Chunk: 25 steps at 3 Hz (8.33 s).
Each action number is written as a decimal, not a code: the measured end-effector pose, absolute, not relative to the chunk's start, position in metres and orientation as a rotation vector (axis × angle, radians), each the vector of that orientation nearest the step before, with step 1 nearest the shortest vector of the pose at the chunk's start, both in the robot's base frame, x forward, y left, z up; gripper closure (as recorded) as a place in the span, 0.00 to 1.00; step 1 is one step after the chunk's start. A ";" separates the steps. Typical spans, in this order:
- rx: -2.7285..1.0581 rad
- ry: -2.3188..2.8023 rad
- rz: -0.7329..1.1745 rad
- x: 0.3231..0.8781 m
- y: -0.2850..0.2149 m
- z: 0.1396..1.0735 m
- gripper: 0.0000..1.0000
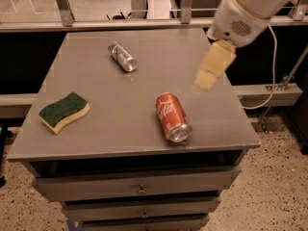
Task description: Pick redbull can
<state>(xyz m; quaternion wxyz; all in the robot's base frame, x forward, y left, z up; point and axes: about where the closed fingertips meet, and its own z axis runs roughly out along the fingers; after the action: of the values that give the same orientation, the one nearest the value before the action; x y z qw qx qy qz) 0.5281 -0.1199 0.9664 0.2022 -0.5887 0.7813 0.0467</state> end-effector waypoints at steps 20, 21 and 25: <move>-0.812 1.757 0.736 0.788 0.020 0.967 1.00; -0.829 1.699 0.758 0.778 0.017 0.978 1.00; -0.787 1.379 0.757 0.761 -0.014 1.007 1.00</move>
Offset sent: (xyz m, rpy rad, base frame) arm 0.1461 0.1685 -0.0193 0.2456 0.0974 -0.1876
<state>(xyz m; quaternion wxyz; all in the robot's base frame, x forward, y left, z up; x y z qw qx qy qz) 0.7612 -0.0142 1.0069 0.6376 -0.3445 0.6040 0.3316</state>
